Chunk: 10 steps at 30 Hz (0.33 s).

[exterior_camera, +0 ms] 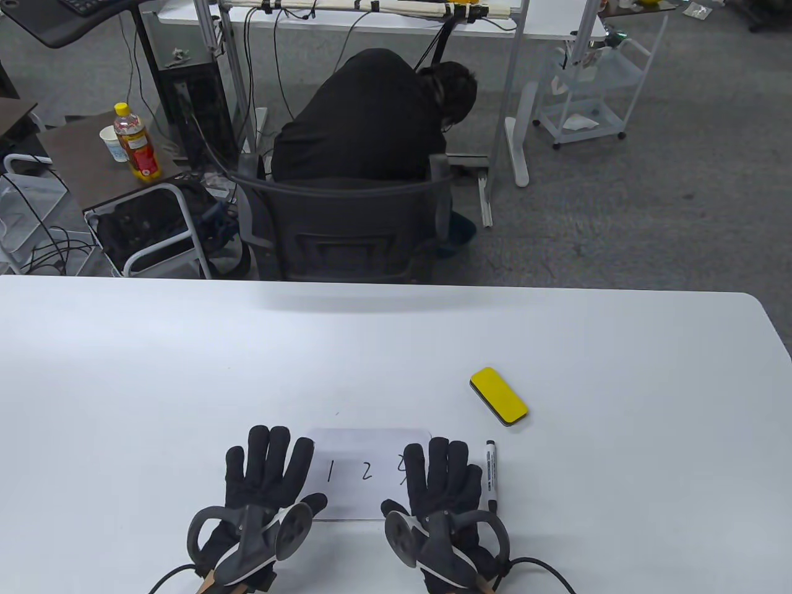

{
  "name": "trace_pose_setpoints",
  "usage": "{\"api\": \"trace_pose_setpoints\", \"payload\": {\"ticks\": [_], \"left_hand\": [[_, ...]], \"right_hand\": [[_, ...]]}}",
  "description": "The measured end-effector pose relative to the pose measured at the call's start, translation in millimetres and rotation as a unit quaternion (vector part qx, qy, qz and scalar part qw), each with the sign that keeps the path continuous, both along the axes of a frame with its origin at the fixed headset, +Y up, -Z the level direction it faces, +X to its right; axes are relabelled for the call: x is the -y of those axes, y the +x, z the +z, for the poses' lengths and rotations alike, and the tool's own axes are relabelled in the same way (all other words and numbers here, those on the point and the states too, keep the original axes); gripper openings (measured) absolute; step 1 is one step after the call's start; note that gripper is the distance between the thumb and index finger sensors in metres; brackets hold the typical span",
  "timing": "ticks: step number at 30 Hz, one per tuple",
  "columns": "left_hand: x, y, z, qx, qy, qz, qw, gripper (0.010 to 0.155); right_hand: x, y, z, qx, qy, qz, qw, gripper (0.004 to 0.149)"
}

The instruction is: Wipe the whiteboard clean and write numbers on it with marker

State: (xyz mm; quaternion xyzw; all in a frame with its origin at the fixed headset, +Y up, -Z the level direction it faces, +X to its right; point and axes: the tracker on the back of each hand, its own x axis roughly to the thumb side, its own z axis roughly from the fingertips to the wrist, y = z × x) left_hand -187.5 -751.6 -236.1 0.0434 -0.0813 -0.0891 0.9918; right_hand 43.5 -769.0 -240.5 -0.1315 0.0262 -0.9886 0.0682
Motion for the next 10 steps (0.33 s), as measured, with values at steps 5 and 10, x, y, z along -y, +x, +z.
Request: {"api": "trace_pose_setpoints", "payload": {"ticks": [5,10], "left_hand": [[2.7,3.9,0.2,-0.001,-0.019,-0.017,1.000,0.086],[5.2,5.8,0.1,0.001,-0.030,-0.019,0.999,0.085]], "right_hand": [[6.4,0.3,-2.8,0.007,-0.032,0.011,0.999,0.089],[9.2,1.2,-4.7,0.009,-0.053,0.010,0.999,0.088]]}}
